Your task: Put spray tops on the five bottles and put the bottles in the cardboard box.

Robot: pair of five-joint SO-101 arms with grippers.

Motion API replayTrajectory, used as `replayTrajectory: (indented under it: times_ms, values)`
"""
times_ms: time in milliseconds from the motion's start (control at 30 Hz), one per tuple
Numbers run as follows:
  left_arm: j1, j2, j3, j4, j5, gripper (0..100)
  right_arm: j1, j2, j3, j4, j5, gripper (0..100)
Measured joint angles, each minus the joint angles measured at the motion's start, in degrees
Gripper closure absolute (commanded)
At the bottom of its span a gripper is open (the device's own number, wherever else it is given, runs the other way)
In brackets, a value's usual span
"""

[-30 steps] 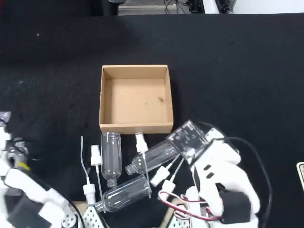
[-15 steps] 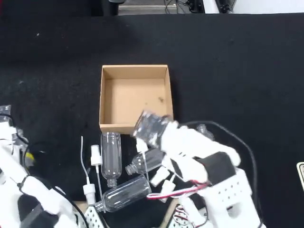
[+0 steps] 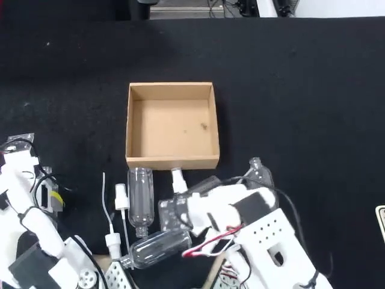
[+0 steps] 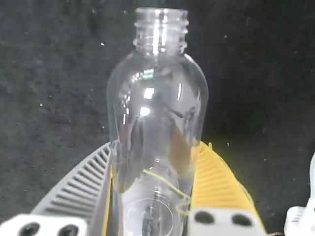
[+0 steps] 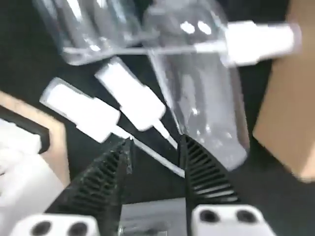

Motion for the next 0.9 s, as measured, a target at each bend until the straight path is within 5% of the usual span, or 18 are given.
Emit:
replayTrajectory:
  times_ms: [167,900]
  values:
    - [0.0,0.0,0.0,0.0,0.0,97,-8.4,0.0,4.6,-3.3,-0.9,89.3]
    - [0.0,0.0,0.0,0.0,0.0,97,-9.5,-0.7,11.2,-11.1,-1.2,80.9]
